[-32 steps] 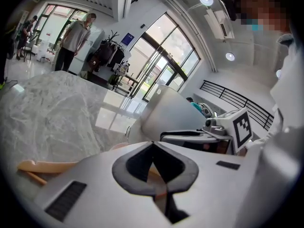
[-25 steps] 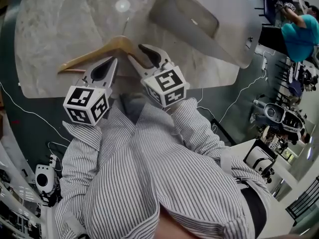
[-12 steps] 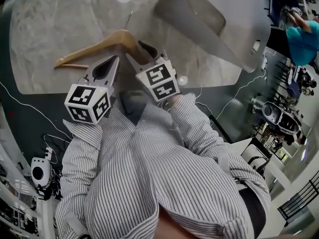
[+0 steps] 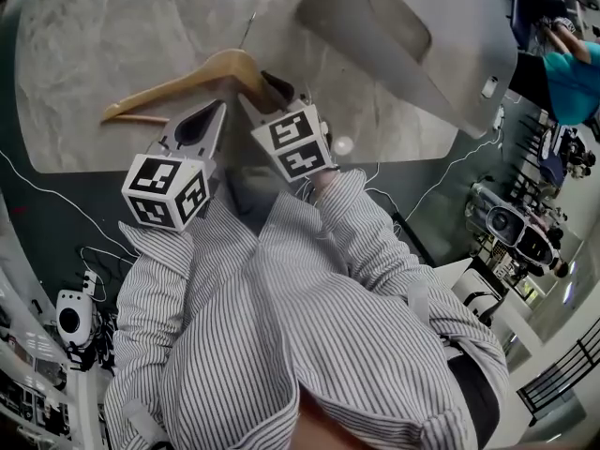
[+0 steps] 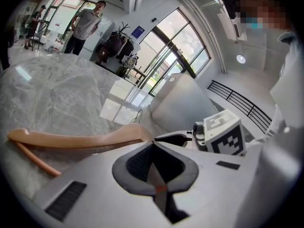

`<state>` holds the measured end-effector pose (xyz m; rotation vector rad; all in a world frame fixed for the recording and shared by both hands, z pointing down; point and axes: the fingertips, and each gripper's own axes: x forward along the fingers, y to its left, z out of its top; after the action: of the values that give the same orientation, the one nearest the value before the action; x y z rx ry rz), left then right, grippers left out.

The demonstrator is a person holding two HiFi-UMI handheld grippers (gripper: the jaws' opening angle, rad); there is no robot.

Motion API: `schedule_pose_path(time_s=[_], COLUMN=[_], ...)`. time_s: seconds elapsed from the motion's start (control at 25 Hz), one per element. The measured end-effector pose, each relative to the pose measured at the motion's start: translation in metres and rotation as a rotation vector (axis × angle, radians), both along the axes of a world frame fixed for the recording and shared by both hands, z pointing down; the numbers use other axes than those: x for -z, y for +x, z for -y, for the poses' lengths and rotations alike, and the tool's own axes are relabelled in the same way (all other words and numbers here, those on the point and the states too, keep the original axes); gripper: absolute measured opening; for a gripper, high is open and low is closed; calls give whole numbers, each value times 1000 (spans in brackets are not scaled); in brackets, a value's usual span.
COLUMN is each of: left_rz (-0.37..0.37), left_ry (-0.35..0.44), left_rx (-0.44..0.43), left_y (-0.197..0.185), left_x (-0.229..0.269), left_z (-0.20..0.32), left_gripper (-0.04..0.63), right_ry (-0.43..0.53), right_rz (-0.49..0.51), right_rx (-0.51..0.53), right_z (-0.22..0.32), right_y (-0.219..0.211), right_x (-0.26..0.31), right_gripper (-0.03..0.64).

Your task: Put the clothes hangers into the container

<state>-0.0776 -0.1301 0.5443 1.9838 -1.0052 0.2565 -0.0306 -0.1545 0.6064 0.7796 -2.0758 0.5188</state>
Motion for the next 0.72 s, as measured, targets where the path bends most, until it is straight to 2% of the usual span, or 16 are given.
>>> schedule_pose_path(time_s=[0.16, 0.24, 0.72], left_rz=[0, -1, -1], left_ry=[-3, -3, -3], left_rx=[0, -1, -19], left_y=[-2, -1, -1], left_x=[-2, -2, -4], left_z=[-1, 0, 1], left_gripper=[9, 9, 9], right_ry=[5, 6, 32], right_rz=[-23, -32, -12], right_rx=[-13, -22, -89], right_z=[2, 4, 6], right_y=[0, 2, 6], right_x=[-3, -4, 0], right_gripper=[190, 153, 138])
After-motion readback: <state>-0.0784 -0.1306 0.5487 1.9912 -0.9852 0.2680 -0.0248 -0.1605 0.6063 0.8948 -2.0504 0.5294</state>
